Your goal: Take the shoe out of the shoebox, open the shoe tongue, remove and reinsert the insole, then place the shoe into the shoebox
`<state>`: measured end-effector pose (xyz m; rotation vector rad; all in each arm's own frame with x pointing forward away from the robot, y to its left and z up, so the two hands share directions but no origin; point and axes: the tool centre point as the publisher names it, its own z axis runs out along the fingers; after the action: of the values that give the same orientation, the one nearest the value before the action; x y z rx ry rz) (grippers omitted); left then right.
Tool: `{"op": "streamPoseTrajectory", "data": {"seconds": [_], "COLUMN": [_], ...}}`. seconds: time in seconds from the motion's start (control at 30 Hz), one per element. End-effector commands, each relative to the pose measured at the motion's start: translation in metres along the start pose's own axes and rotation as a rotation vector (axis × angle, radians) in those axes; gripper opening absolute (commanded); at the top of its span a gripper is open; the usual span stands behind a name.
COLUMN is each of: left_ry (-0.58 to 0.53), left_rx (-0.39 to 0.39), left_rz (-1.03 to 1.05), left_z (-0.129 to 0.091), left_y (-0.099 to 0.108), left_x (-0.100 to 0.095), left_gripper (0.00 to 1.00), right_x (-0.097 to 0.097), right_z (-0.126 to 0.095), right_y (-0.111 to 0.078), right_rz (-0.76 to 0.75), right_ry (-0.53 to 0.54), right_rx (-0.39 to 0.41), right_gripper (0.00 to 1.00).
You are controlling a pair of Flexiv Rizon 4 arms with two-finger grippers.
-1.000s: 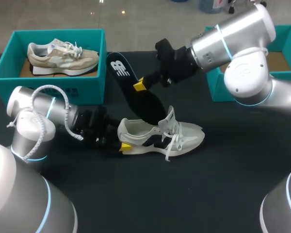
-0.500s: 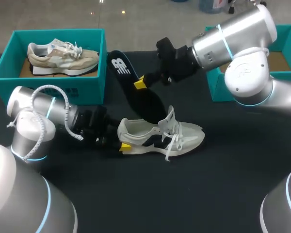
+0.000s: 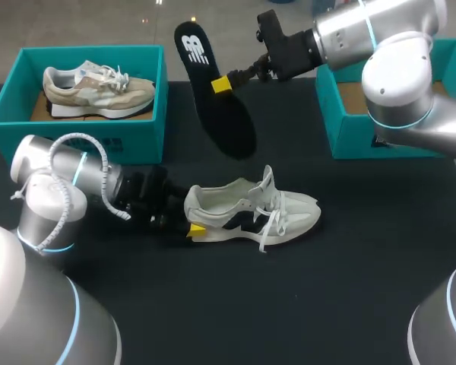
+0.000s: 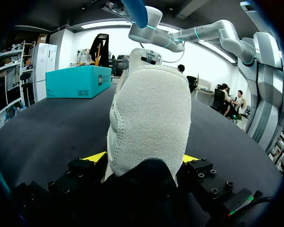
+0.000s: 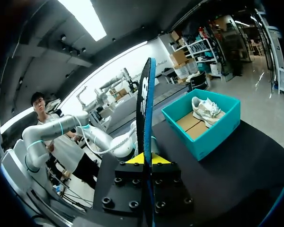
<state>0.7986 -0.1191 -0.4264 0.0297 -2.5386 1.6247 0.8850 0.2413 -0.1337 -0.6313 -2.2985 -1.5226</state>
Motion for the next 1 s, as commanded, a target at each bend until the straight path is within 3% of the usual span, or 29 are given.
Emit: {"op": "streamPoseTrajectory", "data": {"seconds": [0.03, 0.2, 0.73, 1.0], "left_ry": [0.000, 0.000, 0.000, 0.000], "left_rx": [-0.001, -0.001, -0.001, -0.001], "left_rz": [-0.001, -0.001, -0.001, -0.001], "left_z": [0.001, 0.001, 0.001, 0.001], "left_y": [0.003, 0.003, 0.003, 0.003], "left_x": [-0.002, -0.002, -0.002, -0.002], "left_gripper": [0.00, 0.00, 0.00, 0.00], "right_x": [0.004, 0.018, 0.018, 0.028], "right_z": [-0.007, -0.018, -0.018, -0.086], "right_y": [0.016, 0.041, 0.041, 0.032], "right_rz": [0.018, 0.000, 0.000, 0.025], "right_ry": [0.016, 0.050, 0.050, 0.043], "right_rx": [0.000, -0.048, -0.048, -0.062], "right_gripper": [0.00, 0.00, 0.00, 0.00]}}
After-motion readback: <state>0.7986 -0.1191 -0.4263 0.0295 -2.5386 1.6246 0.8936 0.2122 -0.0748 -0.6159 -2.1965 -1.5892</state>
